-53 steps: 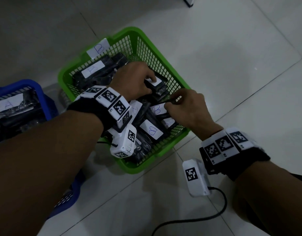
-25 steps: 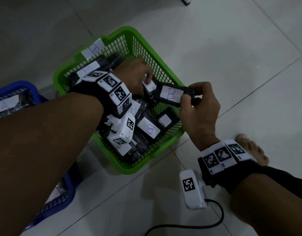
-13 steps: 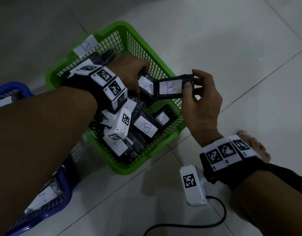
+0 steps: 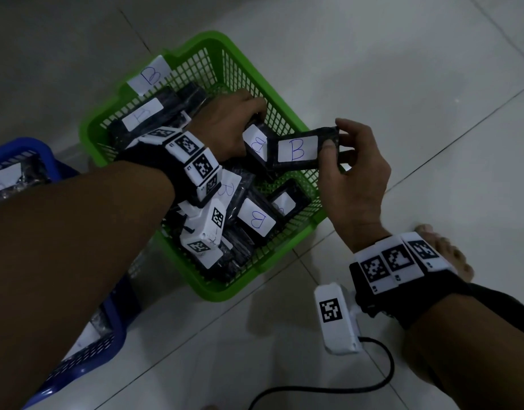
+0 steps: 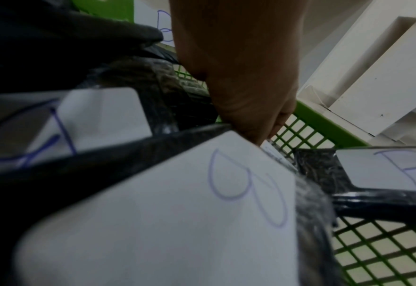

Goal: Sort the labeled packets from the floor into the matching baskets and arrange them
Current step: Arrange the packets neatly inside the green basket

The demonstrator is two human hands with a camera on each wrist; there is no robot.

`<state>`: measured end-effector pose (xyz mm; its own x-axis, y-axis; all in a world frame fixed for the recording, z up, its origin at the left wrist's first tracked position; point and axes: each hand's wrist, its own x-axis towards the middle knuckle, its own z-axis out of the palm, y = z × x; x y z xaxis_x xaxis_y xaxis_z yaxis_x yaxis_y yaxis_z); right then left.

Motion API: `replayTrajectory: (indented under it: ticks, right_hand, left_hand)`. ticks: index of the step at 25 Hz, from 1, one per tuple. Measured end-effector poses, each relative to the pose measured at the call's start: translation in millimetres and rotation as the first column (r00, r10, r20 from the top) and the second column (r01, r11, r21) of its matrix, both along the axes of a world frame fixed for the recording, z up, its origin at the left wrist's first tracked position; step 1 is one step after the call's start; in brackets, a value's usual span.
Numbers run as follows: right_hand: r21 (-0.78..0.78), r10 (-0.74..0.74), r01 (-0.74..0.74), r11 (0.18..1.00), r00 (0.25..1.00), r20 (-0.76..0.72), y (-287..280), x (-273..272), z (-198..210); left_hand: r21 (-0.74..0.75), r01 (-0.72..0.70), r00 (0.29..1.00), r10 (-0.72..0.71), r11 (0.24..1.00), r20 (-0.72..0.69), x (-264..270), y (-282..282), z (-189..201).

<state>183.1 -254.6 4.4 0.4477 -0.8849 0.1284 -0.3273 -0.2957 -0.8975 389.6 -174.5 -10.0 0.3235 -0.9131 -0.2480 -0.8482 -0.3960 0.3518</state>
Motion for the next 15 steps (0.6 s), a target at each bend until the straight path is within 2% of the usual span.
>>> replayTrajectory:
  ticks: [4, 9, 12, 15]
  right_hand:
    - [0.009, -0.018, 0.017, 1.000, 0.999, 0.027, -1.5, -1.1, 0.1]
    - [-0.023, 0.012, -0.011, 1.000, 0.999, 0.039, -5.0, -0.3, -0.5]
    - [-0.078, 0.077, -0.074, 0.994, 0.996, 0.033, -6.6, 4.1, -0.8]
    - [-0.087, 0.182, -0.183, 0.979, 0.983, -0.020, -8.2, 14.2, 0.8]
  left_hand:
    - [0.005, 0.052, 0.998, -0.052, 0.999, 0.041, -1.2, 2.5, 3.3]
    - [0.025, -0.061, 0.998, 0.061, 0.998, 0.012, -4.7, 3.1, 9.4]
    - [0.015, -0.087, 0.994, 0.088, 0.996, -0.059, 4.6, 9.9, 20.7]
    - [-0.092, -0.172, 0.967, 0.150, 0.981, -0.207, 7.5, 19.8, 31.3]
